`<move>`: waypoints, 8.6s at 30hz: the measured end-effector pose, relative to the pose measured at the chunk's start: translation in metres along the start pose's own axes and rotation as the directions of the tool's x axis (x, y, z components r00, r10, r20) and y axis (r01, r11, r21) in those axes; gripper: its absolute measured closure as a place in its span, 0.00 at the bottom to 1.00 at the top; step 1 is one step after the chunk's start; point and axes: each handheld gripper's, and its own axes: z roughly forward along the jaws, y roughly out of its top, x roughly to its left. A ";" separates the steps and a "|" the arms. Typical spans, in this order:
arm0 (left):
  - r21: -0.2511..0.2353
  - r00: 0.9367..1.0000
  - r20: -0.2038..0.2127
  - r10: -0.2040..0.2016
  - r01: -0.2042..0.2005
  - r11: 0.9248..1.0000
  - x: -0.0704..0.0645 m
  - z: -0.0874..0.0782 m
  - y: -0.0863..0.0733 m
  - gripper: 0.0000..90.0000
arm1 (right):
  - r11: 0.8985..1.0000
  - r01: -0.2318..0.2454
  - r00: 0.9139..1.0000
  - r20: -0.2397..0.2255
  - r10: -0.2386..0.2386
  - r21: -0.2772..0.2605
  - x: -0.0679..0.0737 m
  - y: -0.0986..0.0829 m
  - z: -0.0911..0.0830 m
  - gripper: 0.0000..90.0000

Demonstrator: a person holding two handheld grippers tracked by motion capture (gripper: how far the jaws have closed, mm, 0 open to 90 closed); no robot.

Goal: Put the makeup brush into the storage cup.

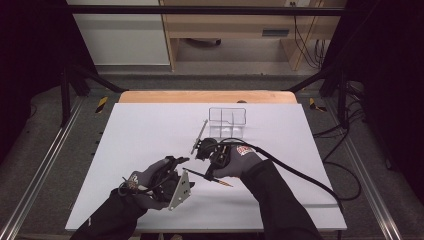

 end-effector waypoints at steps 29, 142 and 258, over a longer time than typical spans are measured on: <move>0.013 0.987 0.026 0.160 -0.161 0.987 -0.018 0.012 0.010 0.66 | 0.998 0.008 1.000 -0.029 -0.006 0.057 0.002 0.003 0.009 0.93; -0.134 0.609 -0.018 -0.793 0.785 0.605 -0.011 -0.004 -0.057 0.93 | 0.582 -0.123 0.939 0.096 0.331 -0.804 -0.007 -0.100 -0.012 0.26; -0.195 0.546 -0.025 -0.837 0.819 0.540 -0.018 0.018 -0.022 0.67 | 0.225 -0.410 0.857 -0.289 0.427 -0.884 -0.006 -0.045 0.044 0.93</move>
